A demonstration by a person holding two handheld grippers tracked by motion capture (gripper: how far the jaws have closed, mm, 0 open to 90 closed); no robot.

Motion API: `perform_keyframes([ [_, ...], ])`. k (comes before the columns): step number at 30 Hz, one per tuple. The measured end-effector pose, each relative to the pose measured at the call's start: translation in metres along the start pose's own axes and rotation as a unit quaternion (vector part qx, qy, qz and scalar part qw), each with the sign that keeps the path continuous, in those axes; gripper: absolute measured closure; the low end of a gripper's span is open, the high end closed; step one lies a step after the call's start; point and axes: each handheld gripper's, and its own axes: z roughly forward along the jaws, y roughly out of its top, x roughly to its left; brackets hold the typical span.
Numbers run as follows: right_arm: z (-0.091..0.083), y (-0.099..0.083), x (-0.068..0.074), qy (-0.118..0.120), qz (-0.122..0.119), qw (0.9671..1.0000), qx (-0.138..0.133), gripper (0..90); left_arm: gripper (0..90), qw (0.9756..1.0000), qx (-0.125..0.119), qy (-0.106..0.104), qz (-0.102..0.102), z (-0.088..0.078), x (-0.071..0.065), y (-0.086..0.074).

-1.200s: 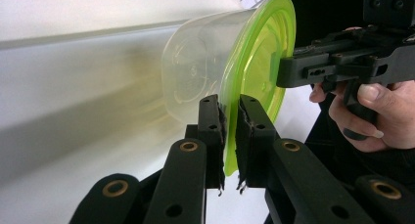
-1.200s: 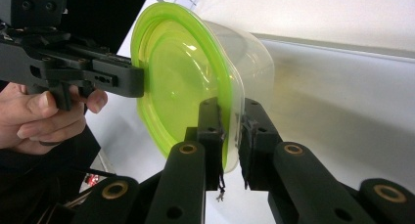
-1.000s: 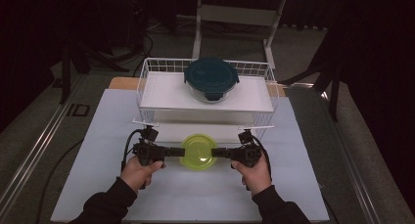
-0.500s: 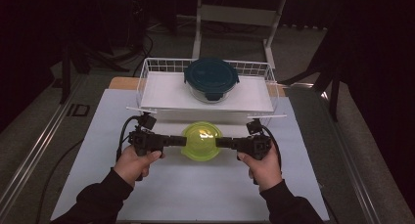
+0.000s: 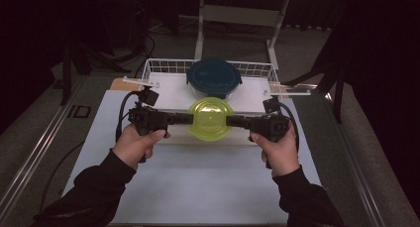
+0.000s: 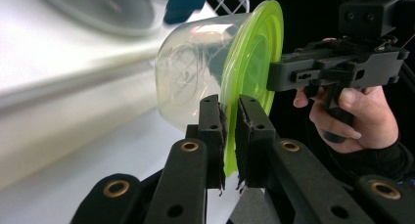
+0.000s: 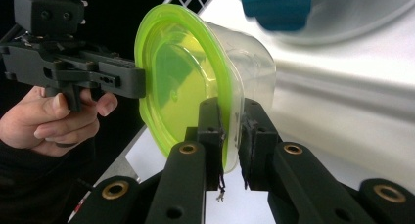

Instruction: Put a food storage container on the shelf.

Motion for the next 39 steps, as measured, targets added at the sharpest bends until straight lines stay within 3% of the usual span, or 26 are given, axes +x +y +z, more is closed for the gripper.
perform_keyframes([
  [13,-0.010,0.052,0.009,-0.012,-0.015,0.9995,-0.027,80.8,82.0,0.9995,-0.024,0.008,0.021,-0.009,-0.009,0.052],
  [15,-0.012,0.066,0.011,-0.017,-0.017,0.9991,-0.034,80.8,82.0,0.9992,-0.029,0.013,0.025,-0.010,-0.010,0.065],
  [21,-0.012,0.087,0.007,-0.024,-0.007,0.9989,-0.039,80.8,81.9,0.9990,-0.037,0.021,0.016,-0.006,-0.008,0.085],
  [28,-0.007,0.099,-0.002,-0.037,0.006,0.9987,-0.035,80.7,81.8,0.9990,-0.037,0.024,0.000,0.003,0.002,0.094],
  [39,-0.001,0.103,-0.008,-0.055,0.010,0.9980,-0.029,80.5,81.3,0.9989,-0.034,0.024,-0.023,0.012,0.014,0.097],
])
